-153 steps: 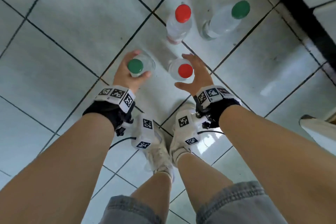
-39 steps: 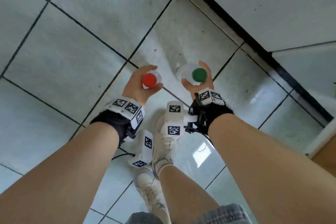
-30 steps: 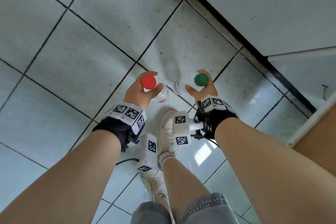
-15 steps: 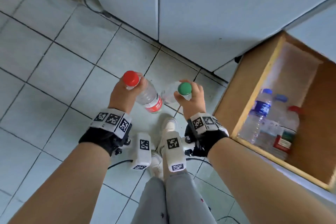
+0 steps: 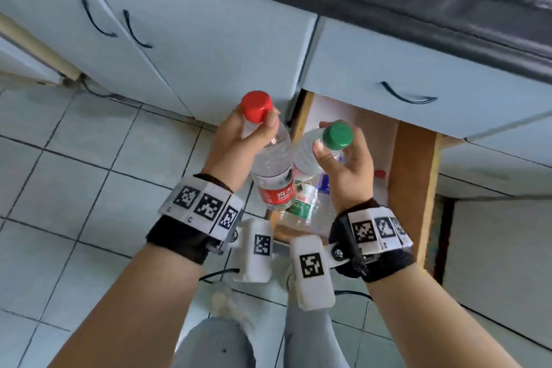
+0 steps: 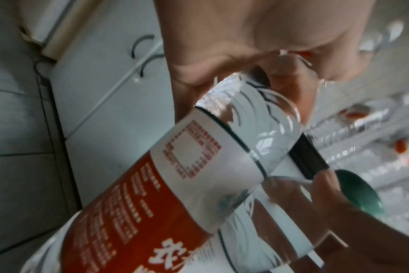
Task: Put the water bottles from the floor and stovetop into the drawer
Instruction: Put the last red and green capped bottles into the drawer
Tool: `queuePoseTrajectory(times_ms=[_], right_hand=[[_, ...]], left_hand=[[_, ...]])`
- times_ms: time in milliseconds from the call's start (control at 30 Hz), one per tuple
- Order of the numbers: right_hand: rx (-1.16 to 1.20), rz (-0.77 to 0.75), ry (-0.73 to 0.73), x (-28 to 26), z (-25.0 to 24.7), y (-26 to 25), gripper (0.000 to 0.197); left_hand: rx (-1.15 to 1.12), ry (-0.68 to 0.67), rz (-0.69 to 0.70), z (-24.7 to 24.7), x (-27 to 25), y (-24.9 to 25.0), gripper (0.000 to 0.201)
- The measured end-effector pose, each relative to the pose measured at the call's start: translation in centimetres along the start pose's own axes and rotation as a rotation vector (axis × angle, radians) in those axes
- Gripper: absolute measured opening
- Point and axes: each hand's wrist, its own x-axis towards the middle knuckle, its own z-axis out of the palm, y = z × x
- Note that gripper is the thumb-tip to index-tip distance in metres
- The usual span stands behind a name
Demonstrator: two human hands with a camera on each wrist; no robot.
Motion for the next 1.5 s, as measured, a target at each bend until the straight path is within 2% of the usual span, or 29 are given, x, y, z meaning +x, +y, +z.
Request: queuePoseTrajectory(times_ms=[133, 167, 267, 300, 333, 433, 467, 533, 667, 766, 866, 966, 1033, 1133, 1266, 1500], right_hand=[[-0.095, 0.103, 0.070, 3.1, -6.5, 3.3, 0.030], [-0.127, 0.141, 0.077, 3.8, -8.0, 4.3, 0.032], [-0.207, 0.304, 0.077, 5.4, -11.2, 7.5, 0.033], [-0.231, 0.359, 0.067, 5.8, -11.9, 8.7, 0.032], [-0.250, 0.409, 0.053, 6.1, -12.3, 9.9, 0.032], [-0.340, 0.545, -0.030, 6.5, -12.3, 13.6, 0.035], [-0.370, 0.591, -0.060, 6.7, -11.9, 14.8, 0.035], [-0.391, 0.653, -0.070, 7.2, -11.3, 17.2, 0.037], [-0.280, 0.713, -0.031, 8.8, -10.5, 20.6, 0.049], [-0.315, 0.758, -0.090, 9.2, -10.5, 22.7, 0.059], [-0.552, 0.805, -0.214, 8.5, -11.2, 23.0, 0.081], [-0.585, 0.801, -0.267, 7.1, -11.9, 22.7, 0.088], [-0.519, 0.840, -0.264, 6.1, -11.9, 22.8, 0.081], [-0.520, 0.947, -0.224, 5.0, -11.3, 23.5, 0.058], [-0.516, 0.963, -0.257, 4.8, -10.6, 24.7, 0.037], [-0.638, 0.939, -0.350, 6.3, -10.7, 25.8, 0.036]], left_hand=[[0.011, -0.122, -0.096, 7.6, 2.0, -2.4, 0.026], [0.024, -0.139, -0.135, 9.0, 2.4, -3.6, 0.034], [0.103, -0.177, -0.209, 11.9, 3.7, -7.1, 0.073], [0.144, -0.193, -0.238, 12.5, 4.0, -8.2, 0.077], [0.187, -0.215, -0.278, 13.0, 4.5, -9.3, 0.068], [0.306, -0.276, -0.424, 14.3, 5.7, -12.1, 0.015], [0.339, -0.301, -0.441, 14.8, 6.2, -12.7, 0.011], [0.387, -0.322, -0.472, 15.4, 7.4, -14.3, 0.022], [0.536, -0.347, -0.532, 16.2, 10.1, -17.6, 0.049], [0.747, -0.456, -0.544, 16.7, 11.1, -19.7, 0.051], [0.907, -0.504, -0.540, 16.5, 11.1, -21.3, 0.042], [1.016, -0.441, -0.556, 15.5, 10.8, -22.0, 0.077], [1.013, -0.419, -0.566, 15.2, 10.6, -21.9, 0.087], [1.040, -0.423, -0.571, 15.1, 10.6, -21.5, 0.093], [1.029, -0.385, -0.607, 15.2, 10.5, -21.9, 0.102], [1.009, -0.338, -0.634, 15.0, 10.4, -21.9, 0.100]])
